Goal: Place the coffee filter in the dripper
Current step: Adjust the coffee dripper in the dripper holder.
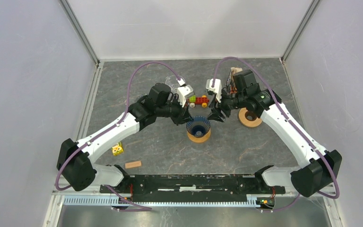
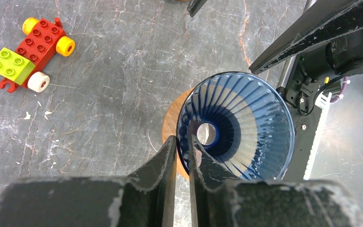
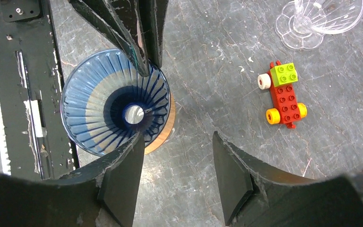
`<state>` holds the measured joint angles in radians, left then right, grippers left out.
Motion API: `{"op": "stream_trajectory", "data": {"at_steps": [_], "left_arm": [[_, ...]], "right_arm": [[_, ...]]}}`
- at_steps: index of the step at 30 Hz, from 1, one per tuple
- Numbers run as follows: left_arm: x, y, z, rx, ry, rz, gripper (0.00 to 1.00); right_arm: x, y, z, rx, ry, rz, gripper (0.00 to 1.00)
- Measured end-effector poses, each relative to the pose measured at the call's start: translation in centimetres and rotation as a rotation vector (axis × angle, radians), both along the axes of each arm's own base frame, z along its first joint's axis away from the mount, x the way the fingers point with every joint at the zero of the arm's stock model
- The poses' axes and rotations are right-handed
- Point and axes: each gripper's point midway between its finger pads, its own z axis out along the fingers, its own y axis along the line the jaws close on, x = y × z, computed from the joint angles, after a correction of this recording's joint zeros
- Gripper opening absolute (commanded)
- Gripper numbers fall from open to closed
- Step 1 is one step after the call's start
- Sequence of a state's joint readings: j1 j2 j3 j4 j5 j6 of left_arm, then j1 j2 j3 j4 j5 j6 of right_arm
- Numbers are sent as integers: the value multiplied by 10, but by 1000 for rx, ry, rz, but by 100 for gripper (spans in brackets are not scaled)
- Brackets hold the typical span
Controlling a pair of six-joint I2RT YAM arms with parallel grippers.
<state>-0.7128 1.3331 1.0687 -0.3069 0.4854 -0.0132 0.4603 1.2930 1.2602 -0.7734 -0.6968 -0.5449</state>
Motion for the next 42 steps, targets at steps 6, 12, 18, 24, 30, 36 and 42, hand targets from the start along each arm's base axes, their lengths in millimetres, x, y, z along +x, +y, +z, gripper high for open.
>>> {"op": "stream_trajectory", "data": {"at_steps": [6,12,18,24,30,36,42], "left_arm": [[-3,-2,1,-5,14,-13,34],[-7,-1,-2,2,36,-26,47],[-7,0,2,-2,39,-29,65],[-4,4,7,-4,38,-16,76],[1,16,22,-31,5,17,78],[2,21,33,-49,-19,30,79],[2,22,34,-51,-20,31,80]], "right_arm": [[0,0,0,2,1,2,64],[-2,1,-2,6,11,9,67],[-7,2,-16,1,62,23,66],[-7,9,-32,-15,120,38,56],[-11,18,-41,-23,160,55,39],[-5,20,-39,-31,155,40,28],[-2,20,-37,-34,149,29,27]]}}
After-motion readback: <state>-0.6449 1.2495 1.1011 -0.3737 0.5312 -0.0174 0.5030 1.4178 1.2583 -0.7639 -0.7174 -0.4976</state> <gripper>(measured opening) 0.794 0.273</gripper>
